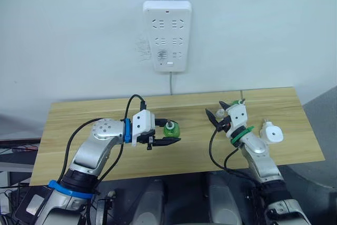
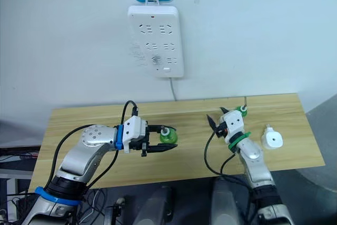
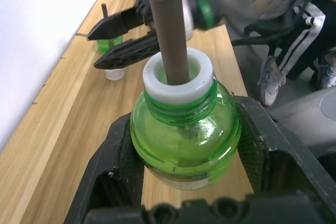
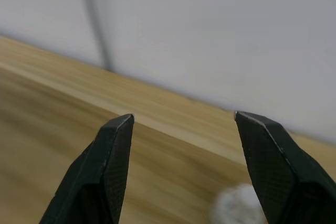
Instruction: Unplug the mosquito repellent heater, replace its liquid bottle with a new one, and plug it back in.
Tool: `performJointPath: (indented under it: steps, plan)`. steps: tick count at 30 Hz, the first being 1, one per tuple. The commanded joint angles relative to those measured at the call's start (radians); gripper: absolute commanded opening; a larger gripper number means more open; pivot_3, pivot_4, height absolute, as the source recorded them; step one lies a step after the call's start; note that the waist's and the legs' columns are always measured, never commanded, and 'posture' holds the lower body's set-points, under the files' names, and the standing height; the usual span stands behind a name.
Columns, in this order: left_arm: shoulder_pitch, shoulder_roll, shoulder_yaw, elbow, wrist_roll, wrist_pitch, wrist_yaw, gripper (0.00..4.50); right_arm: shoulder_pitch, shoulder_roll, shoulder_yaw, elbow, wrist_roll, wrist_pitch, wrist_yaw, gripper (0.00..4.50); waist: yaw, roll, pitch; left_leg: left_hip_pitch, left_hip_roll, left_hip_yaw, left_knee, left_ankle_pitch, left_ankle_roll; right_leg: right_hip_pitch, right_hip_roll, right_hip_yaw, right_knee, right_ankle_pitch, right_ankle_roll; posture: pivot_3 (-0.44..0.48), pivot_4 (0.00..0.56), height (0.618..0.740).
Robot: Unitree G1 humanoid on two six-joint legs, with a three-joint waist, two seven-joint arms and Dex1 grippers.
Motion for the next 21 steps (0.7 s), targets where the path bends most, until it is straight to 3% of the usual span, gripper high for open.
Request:
performJointPath:
  steps: [1,3,6,10,21]
  plan:
    - [-0.038,-0.030,-0.011,0.058,0.013,-0.075,-0.017,2.23,0.022,-0.090,0.018,-0.280,0.150,0.230,0.124,3.06,0.002,0.000,0.000,0.000,0.000,0.000,0.000,0.000,0.000,0.000,0.000,0.000,0.000,0.000,0.000,0.017,0.327,0.740]
    - [-0.064,-0.052,-0.017,0.106,0.024,-0.113,-0.023,2.23,0.023,-0.164,0.024,-0.390,0.227,0.356,0.184,2.63,0.004,-0.001,-0.002,0.000,0.000,-0.001,0.001,0.000,0.000,0.000,0.000,-0.001,0.000,0.000,0.000,0.009,0.310,0.740]
    - [-0.090,-0.081,-0.023,0.150,0.034,-0.150,-0.032,2.23,0.010,-0.261,0.051,-0.508,0.302,0.492,0.255,1.58,0.003,-0.003,-0.005,-0.001,0.000,-0.001,0.001,0.000,0.000,0.000,0.000,-0.001,-0.001,0.000,0.000,0.003,0.284,0.740]
    - [-0.107,-0.103,-0.034,0.181,0.041,-0.183,-0.053,2.23,-0.053,-0.248,0.079,-0.561,0.361,0.611,0.230,1.58,0.000,-0.006,-0.008,-0.001,0.000,0.000,0.000,0.000,0.000,0.000,-0.001,-0.001,-0.002,0.000,0.000,0.002,0.271,0.740]
    - [-0.116,-0.106,-0.042,0.171,0.037,-0.184,-0.072,2.23,-0.122,-0.147,0.140,-0.518,0.311,0.622,0.177,1.58,0.005,-0.007,-0.010,-0.002,-0.002,0.000,0.001,0.000,0.000,-0.002,-0.002,-0.001,-0.001,0.000,0.000,0.011,0.255,0.740]
